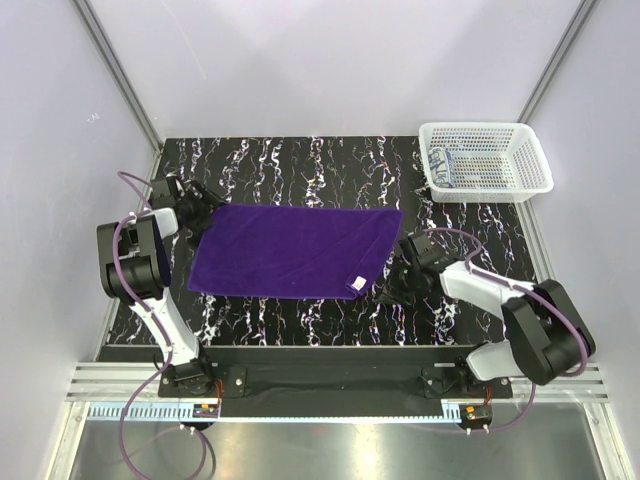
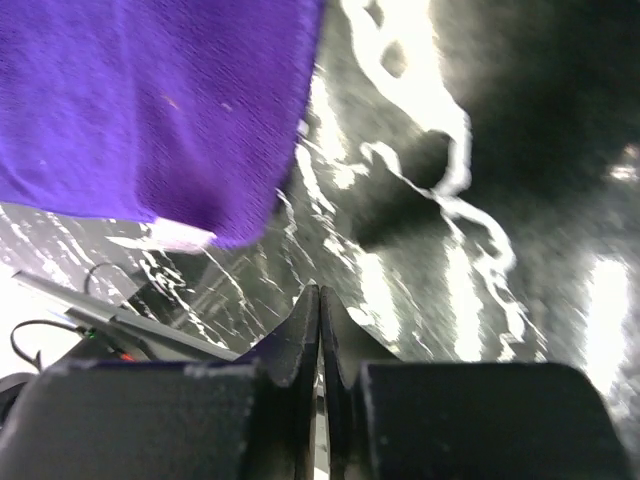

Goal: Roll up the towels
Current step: Flatten the towel

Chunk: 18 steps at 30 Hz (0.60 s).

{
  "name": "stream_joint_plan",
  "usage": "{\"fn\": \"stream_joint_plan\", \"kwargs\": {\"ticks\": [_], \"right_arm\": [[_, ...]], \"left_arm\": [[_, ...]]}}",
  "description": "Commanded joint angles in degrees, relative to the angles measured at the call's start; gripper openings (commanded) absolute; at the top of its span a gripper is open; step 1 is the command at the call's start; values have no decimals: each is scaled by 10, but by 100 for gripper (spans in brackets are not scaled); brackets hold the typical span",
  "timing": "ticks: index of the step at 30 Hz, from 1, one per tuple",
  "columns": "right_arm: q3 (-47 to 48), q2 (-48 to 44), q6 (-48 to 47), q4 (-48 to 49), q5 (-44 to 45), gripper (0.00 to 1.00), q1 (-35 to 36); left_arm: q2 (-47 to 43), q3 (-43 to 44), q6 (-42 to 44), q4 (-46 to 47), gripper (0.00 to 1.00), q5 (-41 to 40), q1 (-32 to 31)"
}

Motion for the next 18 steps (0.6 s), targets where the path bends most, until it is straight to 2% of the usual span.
{"fn": "stream_joint_plan", "kwargs": {"ticks": [1,2,4,5,6,7,11,18], "right_arm": [[-6,-44,-4,-44,48,6,5],[-8,-51,-2,-43,45,7,5],[-10,-67,4,-25,37,20,4],[-9,-71,10,-23,39,32,5],[-6,-72,14,-19,42,52,5],[-5,-70,17,-13,47,57,4],[-9,-8,29,45,42,63,4],[-7,74,49,129,33,59,4]], "left_arm": [[-6,5,13,18,82,-19,-4],[-9,5,13,18,82,-19,-4],[-17,5,11,18,82,-16,-6],[-24,5,11,18,82,-15,-6],[-26,5,11,18,82,-15,-7],[-30,4,11,18,82,-15,-8],[-42,-1,10,16,83,-12,-8],[-48,-6,12,14,83,-9,-8]]}}
